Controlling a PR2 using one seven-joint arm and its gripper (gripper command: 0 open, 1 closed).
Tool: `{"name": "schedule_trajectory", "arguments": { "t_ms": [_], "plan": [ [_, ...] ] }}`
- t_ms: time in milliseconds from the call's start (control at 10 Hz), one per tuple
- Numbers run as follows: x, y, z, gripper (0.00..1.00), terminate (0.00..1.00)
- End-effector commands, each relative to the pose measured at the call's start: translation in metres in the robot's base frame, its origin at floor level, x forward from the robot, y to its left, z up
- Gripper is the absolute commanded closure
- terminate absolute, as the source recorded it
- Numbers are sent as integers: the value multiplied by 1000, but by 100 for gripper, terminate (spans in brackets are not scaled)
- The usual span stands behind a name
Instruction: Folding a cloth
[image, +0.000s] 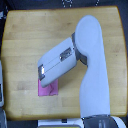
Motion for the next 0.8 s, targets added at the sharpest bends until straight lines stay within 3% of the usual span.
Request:
{"name": "schedule_trajectory", "arguments": {
  "t_ms": [0,400,700],
  "plan": [
    [-6,45,8,100,0],
    [-15,60,4,100,0],
    [-8,89,9,100,0]
  ]
}}
